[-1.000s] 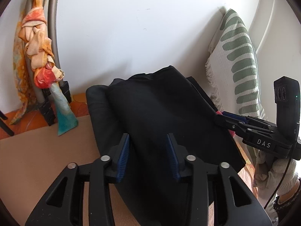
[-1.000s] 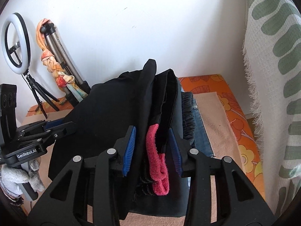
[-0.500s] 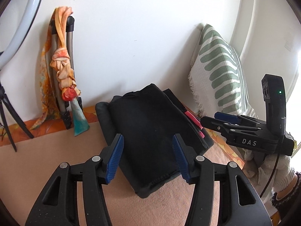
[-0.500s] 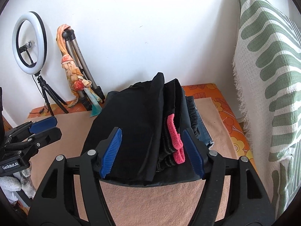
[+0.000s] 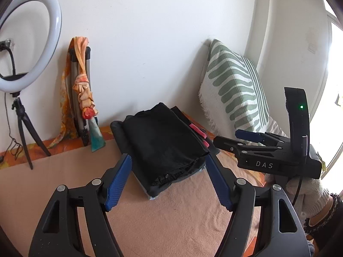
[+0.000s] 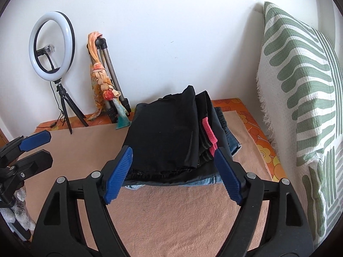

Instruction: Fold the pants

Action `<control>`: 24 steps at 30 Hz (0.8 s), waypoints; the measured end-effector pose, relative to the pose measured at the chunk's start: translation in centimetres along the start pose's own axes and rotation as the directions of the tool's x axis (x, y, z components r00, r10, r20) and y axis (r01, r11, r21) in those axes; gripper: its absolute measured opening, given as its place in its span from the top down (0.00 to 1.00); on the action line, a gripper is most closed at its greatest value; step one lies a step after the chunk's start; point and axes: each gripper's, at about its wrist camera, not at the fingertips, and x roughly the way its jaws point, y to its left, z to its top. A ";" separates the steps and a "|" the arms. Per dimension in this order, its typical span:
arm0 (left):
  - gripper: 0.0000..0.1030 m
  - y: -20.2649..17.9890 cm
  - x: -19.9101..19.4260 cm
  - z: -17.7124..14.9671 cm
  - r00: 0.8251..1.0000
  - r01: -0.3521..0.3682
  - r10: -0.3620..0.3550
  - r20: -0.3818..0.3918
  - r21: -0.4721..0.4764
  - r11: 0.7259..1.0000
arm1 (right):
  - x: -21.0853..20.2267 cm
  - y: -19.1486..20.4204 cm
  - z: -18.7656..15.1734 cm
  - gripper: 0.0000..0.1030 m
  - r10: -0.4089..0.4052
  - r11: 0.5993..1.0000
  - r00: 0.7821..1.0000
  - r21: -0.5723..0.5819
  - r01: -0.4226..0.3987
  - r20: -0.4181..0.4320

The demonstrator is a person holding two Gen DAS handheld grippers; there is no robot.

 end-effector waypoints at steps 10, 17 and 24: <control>0.19 -0.7 -3.8 -2.4 0.999 -0.048 0.047 0.023 0.041 0.998 | -3.8 3.2 -2.5 0.06 -0.044 0.998 0.997 -0.031 0.047 0.063; 0.17 -0.5 -5.4 -4.4 0.996 -0.090 0.090 0.012 0.061 0.994 | -4.7 5.4 -4.5 0.02 -0.047 0.996 0.997 -0.072 0.052 0.065; 0.17 0.0 -7.0 -6.1 0.994 -0.111 0.111 0.006 0.054 0.992 | -5.3 6.9 -6.1 0.00 -0.041 0.997 0.997 -0.065 0.046 0.068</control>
